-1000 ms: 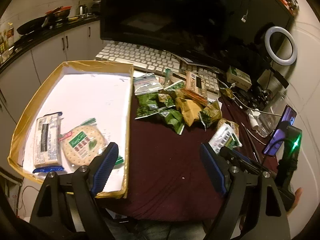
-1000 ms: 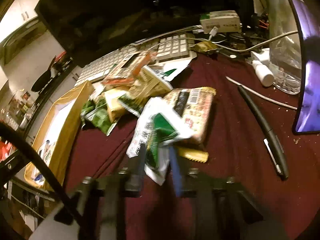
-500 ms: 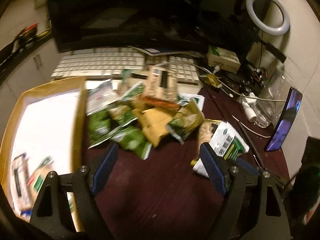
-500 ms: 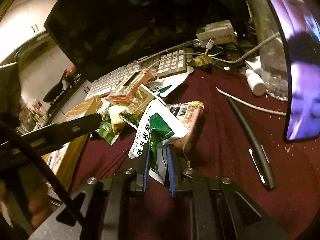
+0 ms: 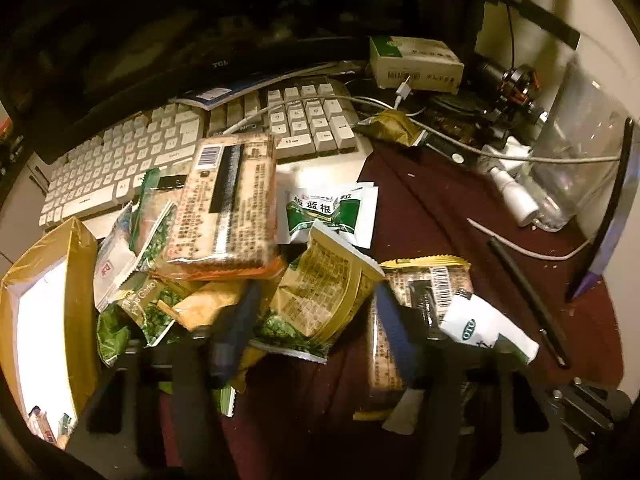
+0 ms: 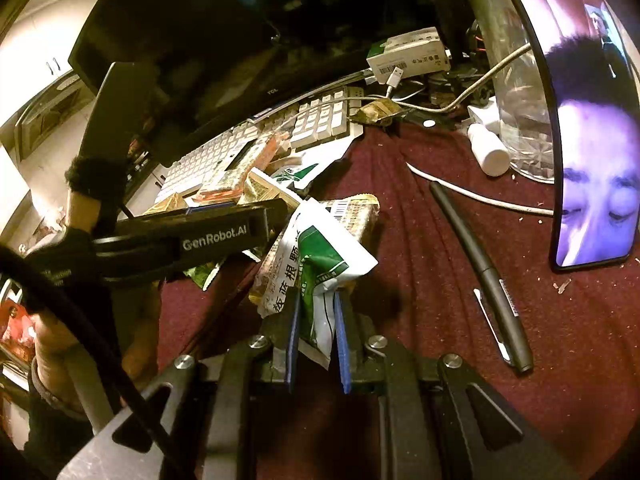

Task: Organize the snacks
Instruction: 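Grasp a small yellow sachet with the left tool while the right tool holds its sachet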

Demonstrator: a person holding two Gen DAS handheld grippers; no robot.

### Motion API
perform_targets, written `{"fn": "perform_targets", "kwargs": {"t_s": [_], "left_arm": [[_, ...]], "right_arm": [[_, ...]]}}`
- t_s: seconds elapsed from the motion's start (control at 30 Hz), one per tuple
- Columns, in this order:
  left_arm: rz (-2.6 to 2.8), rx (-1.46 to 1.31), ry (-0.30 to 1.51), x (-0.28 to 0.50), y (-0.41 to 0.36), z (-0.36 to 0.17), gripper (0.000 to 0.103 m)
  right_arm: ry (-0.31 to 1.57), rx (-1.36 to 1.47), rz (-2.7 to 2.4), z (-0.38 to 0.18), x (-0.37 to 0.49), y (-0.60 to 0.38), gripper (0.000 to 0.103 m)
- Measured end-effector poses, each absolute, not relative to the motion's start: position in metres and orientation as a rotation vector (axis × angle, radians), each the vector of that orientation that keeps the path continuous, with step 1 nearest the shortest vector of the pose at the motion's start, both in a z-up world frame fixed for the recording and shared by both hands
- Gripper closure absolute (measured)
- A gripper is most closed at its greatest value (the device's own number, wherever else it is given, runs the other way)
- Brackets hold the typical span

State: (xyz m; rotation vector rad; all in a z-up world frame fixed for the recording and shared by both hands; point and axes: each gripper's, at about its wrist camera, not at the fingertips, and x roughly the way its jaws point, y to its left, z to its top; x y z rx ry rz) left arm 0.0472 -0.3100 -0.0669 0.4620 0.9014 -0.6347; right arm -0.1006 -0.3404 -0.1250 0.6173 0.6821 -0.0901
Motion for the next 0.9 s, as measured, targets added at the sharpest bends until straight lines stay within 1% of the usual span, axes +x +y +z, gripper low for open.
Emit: {"fn": "perform_targets", "kwargs": {"t_s": [0.07, 0.27, 0.5, 0.67, 0.9], "left_arm": [[-0.63, 0.459, 0.897, 0.046, -0.308, -0.065, 0.058], [-0.641, 0.335, 0.944, 0.046, -0.277, -0.058, 0.063], [-0.673, 0.147, 0.995, 0.023, -0.226, -0.043, 0.064], [-0.633, 0.038, 0.946, 0.002, -0.174, -0.016, 0.064], [-0.461, -0.051, 0.87, -0.009, -0.092, 0.014, 0.064]], "right_arm": [[0.681, 0.621, -0.089, -0.125, -0.102, -0.341, 0.088], [0.684, 0.615, -0.083, -0.124, -0.101, -0.339, 0.088], [0.646, 0.59, -0.044, -0.11, -0.104, -0.328, 0.088], [0.631, 0.538, 0.044, -0.098, -0.1, -0.299, 0.088], [0.71, 0.487, 0.28, -0.092, -0.066, -0.243, 0.088]]}}
